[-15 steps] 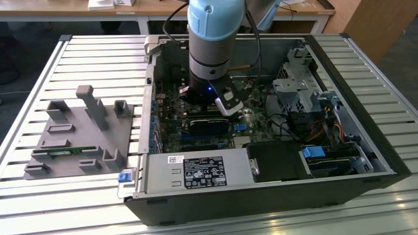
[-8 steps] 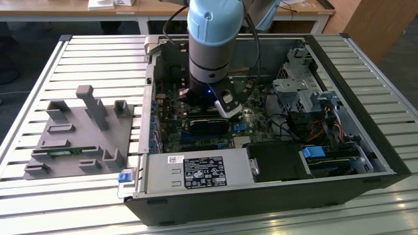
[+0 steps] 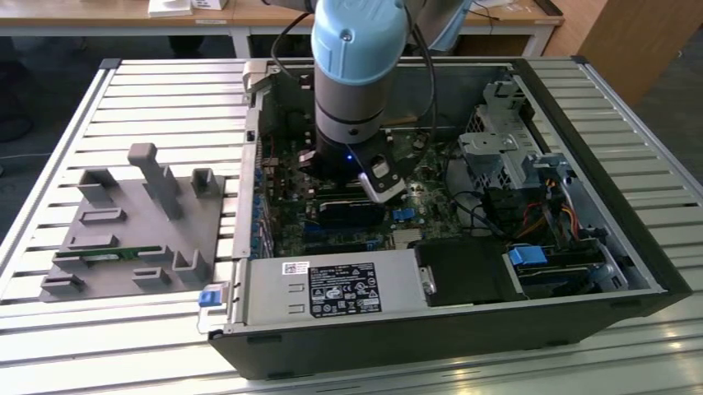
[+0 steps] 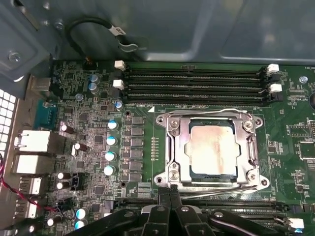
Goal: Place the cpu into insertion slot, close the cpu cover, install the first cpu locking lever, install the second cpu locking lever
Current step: 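Install the second cpu locking lever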
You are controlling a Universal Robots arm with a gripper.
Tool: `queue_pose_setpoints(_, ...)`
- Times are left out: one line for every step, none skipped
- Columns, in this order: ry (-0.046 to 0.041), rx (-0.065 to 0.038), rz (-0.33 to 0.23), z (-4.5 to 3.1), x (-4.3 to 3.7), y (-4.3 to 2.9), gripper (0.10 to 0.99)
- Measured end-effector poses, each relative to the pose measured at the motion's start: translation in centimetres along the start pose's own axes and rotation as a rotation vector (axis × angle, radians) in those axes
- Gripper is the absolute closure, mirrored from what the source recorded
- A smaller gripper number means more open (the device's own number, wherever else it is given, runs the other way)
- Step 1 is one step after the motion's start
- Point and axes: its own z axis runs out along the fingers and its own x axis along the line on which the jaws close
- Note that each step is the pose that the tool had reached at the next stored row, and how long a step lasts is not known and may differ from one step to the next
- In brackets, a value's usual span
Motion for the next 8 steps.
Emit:
queue_pose_setpoints(-0.0001,-0.002,0.000,0.06,0.02,-0.01,0.980)
queue_pose_setpoints(-0.0002,-0.004,0.000,0.13,0.04,-0.03,0.980)
queue_pose_setpoints(-0.0002,-0.006,0.001,0.20,0.05,-0.05,0.980)
queue_pose_setpoints(-0.0002,-0.009,0.001,0.25,0.07,-0.07,0.980)
queue_pose_setpoints(-0.0002,-0.012,0.001,0.30,0.08,-0.09,0.980)
queue_pose_setpoints(-0.0002,-0.016,0.001,0.34,0.08,-0.10,0.980)
queue_pose_setpoints(-0.0004,-0.019,0.001,0.40,0.09,-0.11,0.980)
queue_pose_setpoints(-0.0004,-0.023,0.001,0.45,0.09,-0.13,0.980)
